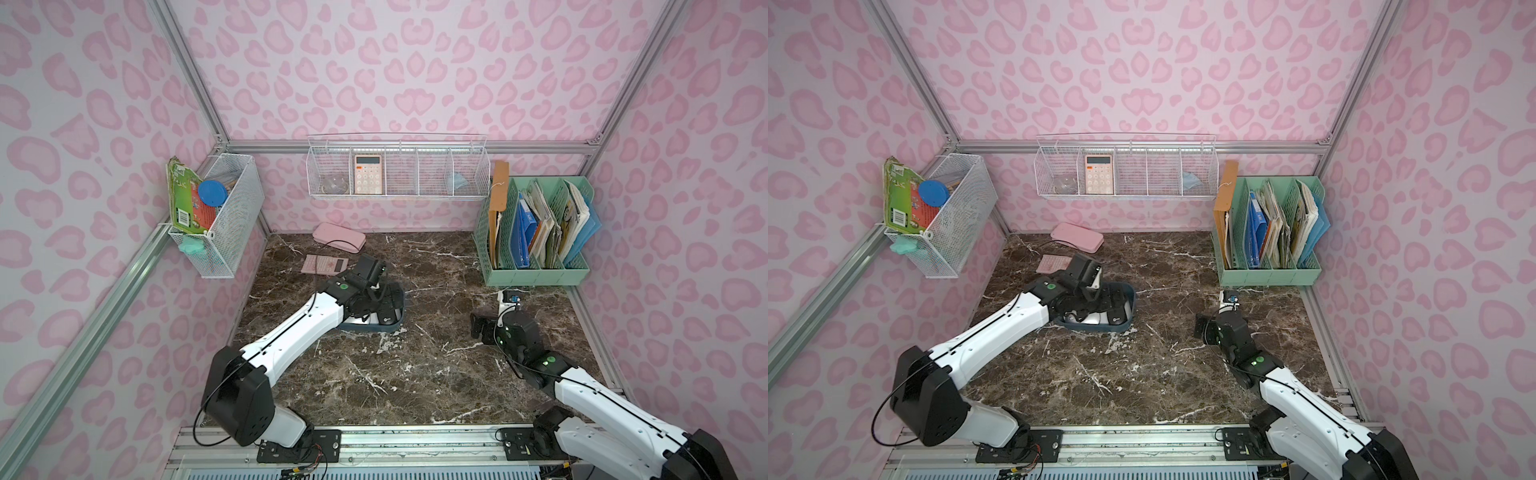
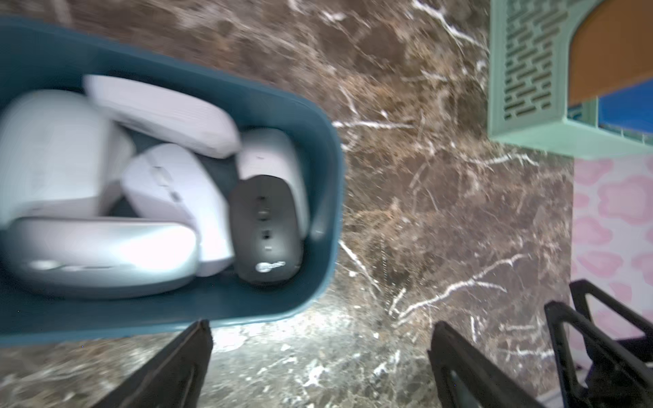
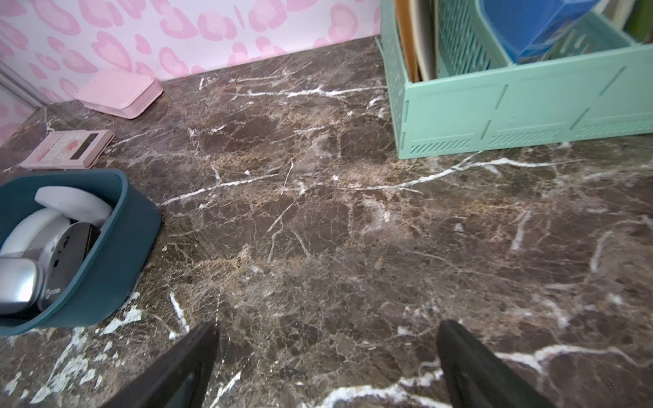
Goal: Take out the mouse from the storage box
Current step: Move the storage box to the center of the board.
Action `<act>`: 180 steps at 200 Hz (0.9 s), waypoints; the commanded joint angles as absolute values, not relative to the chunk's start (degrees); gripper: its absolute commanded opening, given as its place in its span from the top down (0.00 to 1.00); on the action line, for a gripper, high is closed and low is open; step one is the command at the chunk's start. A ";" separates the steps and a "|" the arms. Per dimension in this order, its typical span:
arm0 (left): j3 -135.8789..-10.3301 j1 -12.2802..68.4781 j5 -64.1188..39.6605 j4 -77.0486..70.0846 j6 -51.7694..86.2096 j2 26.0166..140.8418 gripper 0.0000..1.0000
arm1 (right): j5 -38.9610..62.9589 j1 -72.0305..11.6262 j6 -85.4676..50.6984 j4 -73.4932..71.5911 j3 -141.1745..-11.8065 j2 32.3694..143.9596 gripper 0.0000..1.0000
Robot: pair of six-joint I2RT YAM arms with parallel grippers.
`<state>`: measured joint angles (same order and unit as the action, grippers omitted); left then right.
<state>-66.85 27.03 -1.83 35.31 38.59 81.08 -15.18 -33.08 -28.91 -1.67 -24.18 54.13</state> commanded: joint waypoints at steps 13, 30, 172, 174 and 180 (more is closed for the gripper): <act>-60.48 15.89 1.49 39.27 37.53 73.27 0.01 | -14.03 -36.68 -30.92 -4.50 -26.64 59.02 0.00; -58.36 10.07 1.09 38.66 38.45 71.82 0.01 | -14.08 -38.90 -31.83 -5.22 -28.48 62.54 0.00; -61.34 -0.67 -19.44 20.10 39.02 93.71 0.01 | 0.29 -46.47 -36.66 -6.19 -49.86 92.38 0.00; -61.41 -0.65 -19.60 19.99 39.02 93.83 0.01 | 0.40 -46.47 -36.63 -6.29 -50.02 92.59 0.00; -61.60 -0.49 -19.91 19.80 39.02 94.20 0.01 | 0.75 -46.60 -36.57 -6.57 -50.54 93.18 0.00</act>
